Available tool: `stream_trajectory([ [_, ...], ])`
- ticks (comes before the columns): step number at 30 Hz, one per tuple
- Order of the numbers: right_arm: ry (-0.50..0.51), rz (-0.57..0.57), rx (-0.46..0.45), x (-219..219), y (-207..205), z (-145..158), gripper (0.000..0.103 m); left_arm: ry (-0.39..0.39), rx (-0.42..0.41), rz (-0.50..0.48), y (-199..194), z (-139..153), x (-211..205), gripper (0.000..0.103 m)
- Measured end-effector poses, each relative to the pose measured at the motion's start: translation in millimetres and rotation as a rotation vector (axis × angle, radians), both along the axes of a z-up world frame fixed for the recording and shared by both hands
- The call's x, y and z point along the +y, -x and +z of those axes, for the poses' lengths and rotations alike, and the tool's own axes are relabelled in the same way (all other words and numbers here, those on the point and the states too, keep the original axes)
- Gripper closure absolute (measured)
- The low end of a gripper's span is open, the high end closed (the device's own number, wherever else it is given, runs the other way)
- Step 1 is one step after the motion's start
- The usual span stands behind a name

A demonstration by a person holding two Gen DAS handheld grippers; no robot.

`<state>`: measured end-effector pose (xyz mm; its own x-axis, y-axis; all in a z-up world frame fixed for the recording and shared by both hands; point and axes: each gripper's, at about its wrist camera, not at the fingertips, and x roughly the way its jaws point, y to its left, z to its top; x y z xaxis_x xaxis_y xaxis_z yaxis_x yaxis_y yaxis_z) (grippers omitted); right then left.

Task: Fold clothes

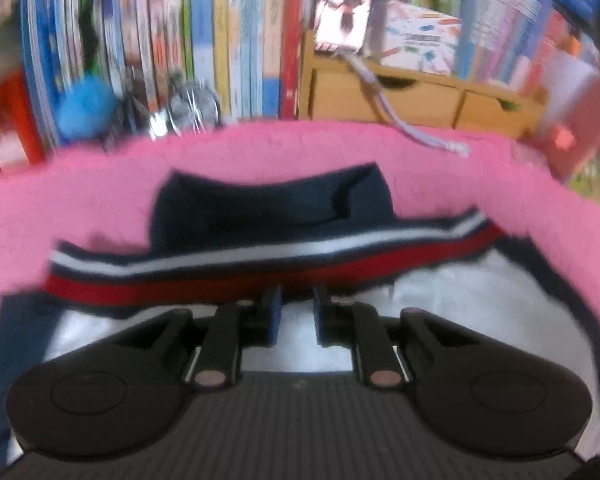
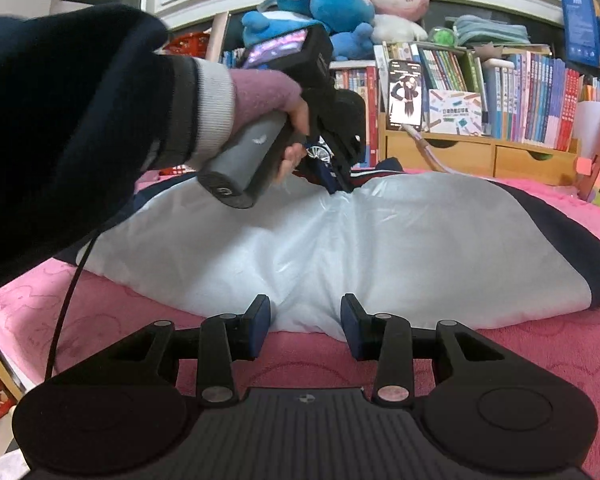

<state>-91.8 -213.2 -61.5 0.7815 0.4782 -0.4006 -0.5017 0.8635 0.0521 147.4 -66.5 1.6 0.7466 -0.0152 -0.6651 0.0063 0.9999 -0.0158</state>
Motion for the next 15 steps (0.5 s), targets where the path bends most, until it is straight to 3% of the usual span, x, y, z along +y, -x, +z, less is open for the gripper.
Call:
stream_trajectory([
  [3, -0.110, 0.040, 0.024, -22.6, -2.2, 2.6, 0.062, 0.000, -0.116, -0.043, 54.4, 16.4, 3.5, 0.081],
  [7, -0.238, -0.055, -0.015, -68.2, -1.9, 18.4, 0.049, 0.093, -0.187, -0.009, 134.9, 12.3, 3.3, 0.080],
  [11, -0.289, -0.224, -0.011, -108.2, -12.8, 27.6, 0.049, 0.096, -0.163, 0.029, 181.3, -12.1, -17.4, 0.080],
  [15, -0.293, -0.362, 0.043, -134.3, -27.0, 25.1, 0.049, 0.062, -0.120, 0.017, 196.7, -27.9, -32.6, 0.080],
])
